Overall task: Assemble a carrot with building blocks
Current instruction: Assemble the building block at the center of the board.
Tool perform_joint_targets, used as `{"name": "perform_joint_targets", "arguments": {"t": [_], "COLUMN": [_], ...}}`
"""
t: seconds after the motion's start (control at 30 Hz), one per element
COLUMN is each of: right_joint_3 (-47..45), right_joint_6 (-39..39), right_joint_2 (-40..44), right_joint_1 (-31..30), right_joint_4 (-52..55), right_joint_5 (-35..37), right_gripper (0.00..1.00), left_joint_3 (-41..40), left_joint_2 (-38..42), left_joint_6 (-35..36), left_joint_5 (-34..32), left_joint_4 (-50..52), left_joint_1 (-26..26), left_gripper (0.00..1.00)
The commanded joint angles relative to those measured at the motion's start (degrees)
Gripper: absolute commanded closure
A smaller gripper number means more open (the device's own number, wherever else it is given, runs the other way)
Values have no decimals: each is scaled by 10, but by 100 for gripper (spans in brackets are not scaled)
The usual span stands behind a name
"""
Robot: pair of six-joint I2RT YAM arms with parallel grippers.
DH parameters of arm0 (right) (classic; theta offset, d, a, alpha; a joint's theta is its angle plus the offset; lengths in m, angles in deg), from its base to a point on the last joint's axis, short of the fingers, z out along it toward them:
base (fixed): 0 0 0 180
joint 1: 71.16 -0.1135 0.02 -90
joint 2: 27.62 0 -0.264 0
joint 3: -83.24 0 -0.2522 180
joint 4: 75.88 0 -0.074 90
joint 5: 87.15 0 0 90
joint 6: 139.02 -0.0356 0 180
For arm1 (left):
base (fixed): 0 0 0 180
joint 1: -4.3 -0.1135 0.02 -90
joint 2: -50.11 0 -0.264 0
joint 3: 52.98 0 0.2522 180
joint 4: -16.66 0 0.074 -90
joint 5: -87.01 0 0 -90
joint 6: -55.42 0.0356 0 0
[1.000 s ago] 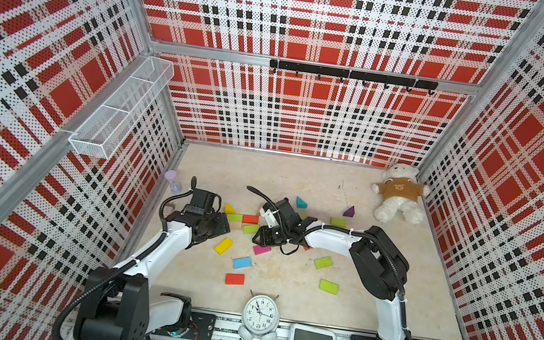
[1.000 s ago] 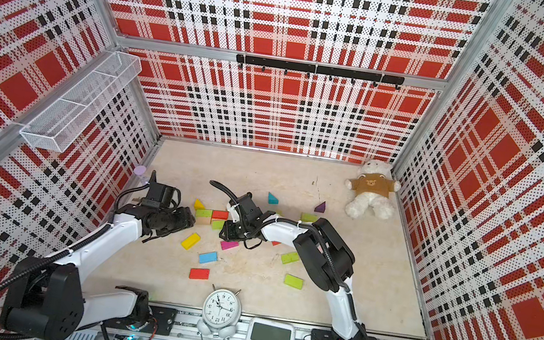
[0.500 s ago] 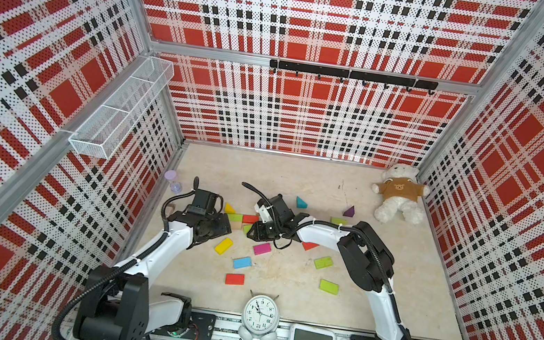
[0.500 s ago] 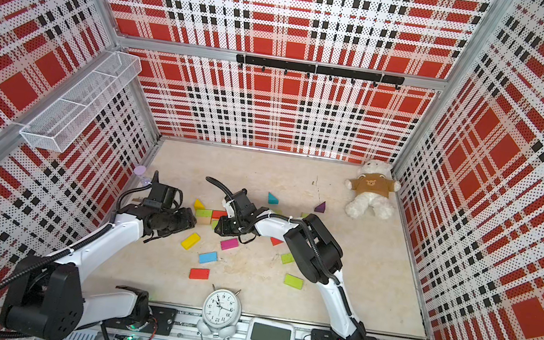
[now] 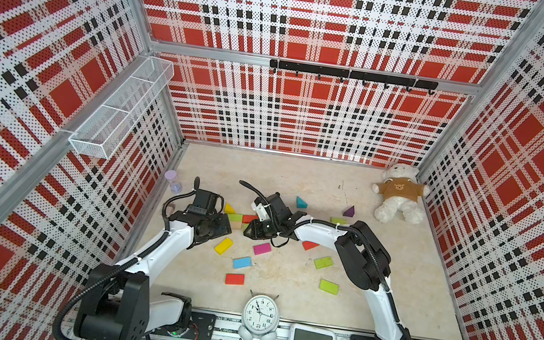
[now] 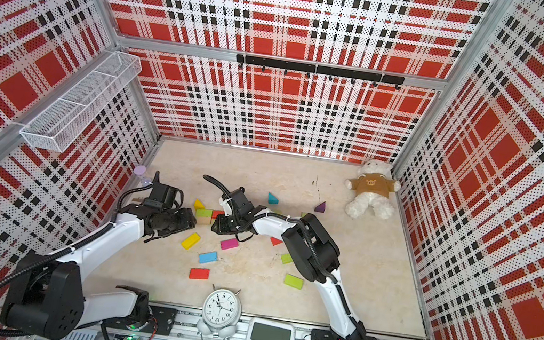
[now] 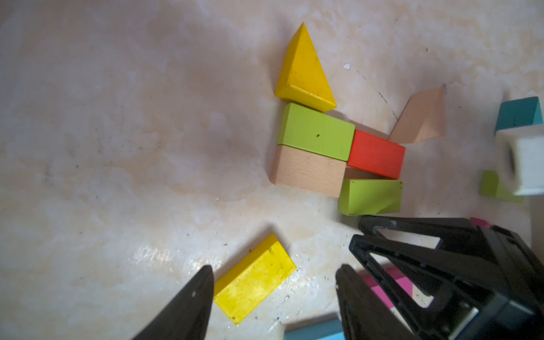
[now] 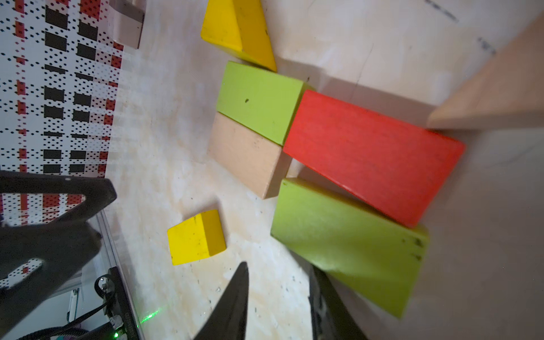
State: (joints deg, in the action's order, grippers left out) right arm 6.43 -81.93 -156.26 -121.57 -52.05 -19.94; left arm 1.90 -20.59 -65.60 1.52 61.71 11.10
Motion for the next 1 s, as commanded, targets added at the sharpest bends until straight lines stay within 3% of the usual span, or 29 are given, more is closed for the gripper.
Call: {"name": "perform_joint_targets", "arguments": {"t": [0.0, 0.7, 0.97], "right_joint_3": [20, 71, 6], "right_joint_6": [-8, -2, 4], "right_joint_2": [-16, -42, 34], "right_joint_1": [-7, -11, -10], "right_joint_4": [-19, -18, -51], "right_joint_5": [-7, -6, -19], "right_gripper": [65, 63, 60], "left_joint_3": [-3, -14, -45], "left_joint_2": [0, 23, 92], "left_joint_6": [-1, -7, -77], "left_joint_5": [-6, -10, -52], "left_joint_4": [-5, 6, 47], "left_joint_1": [3, 6, 57], "left_gripper": [31, 31, 25]}}
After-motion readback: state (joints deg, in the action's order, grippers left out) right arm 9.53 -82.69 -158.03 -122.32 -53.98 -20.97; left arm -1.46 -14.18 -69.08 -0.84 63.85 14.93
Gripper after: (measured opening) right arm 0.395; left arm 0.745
